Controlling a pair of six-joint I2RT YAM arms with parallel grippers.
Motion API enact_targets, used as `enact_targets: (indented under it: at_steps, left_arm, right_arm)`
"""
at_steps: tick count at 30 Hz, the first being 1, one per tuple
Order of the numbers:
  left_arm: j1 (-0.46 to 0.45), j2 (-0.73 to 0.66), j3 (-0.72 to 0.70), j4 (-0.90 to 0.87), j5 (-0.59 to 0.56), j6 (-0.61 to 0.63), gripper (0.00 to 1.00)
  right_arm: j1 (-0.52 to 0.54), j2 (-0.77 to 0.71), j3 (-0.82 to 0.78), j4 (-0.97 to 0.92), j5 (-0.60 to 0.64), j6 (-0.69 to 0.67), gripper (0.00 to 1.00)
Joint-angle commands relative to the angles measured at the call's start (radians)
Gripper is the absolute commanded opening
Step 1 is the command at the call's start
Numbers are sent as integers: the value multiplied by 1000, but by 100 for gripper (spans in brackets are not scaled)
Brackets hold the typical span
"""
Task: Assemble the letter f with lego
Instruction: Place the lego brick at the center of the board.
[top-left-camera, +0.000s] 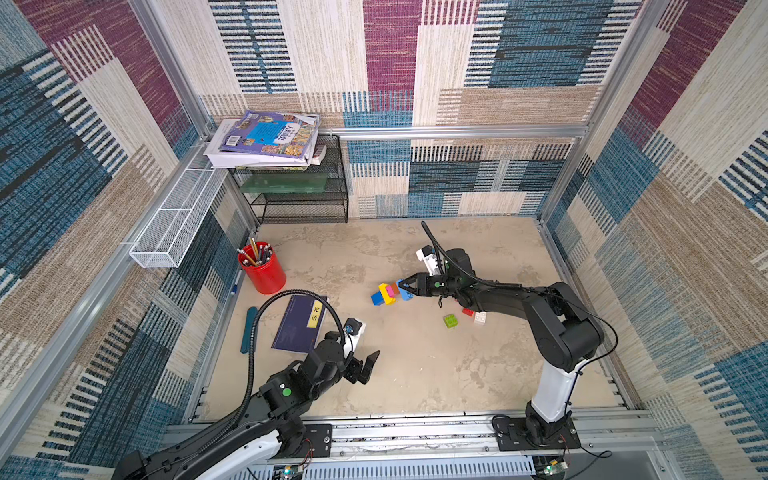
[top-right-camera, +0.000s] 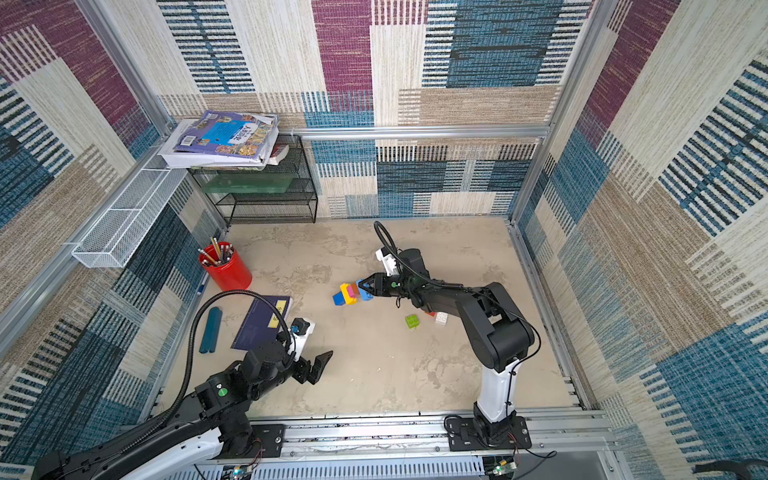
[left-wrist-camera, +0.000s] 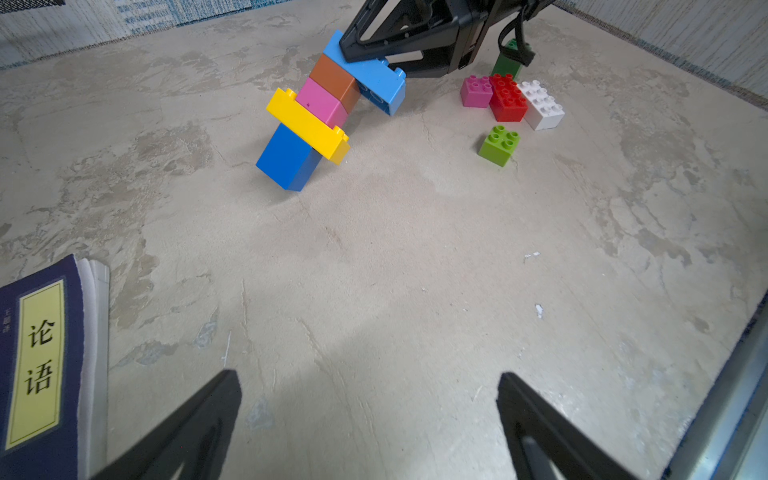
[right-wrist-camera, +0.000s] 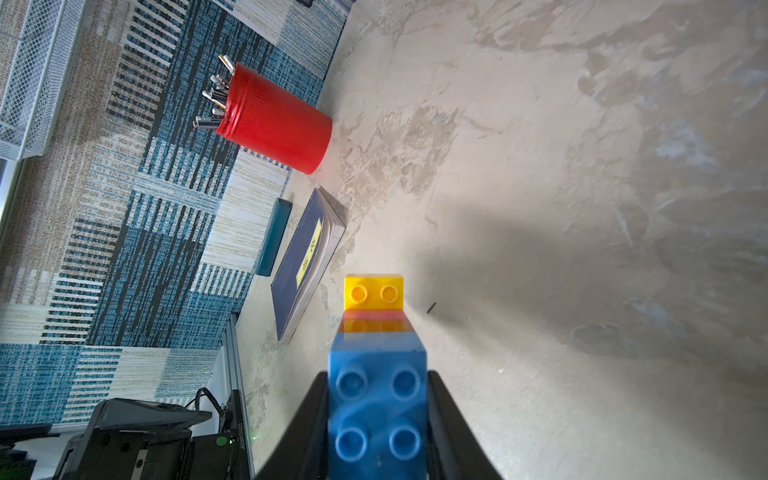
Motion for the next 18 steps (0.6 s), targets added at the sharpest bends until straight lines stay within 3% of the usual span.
enact_targets:
  at_steps: [1, 18]
  left_arm:
    - [-1, 0, 4, 8, -14, -4, 99]
    - [-1, 1, 4, 7, -14, -4, 99]
  right_arm:
    - [-3, 12, 3, 64, -27, 5, 33]
    - [-15, 57, 1, 75, -49, 16, 42]
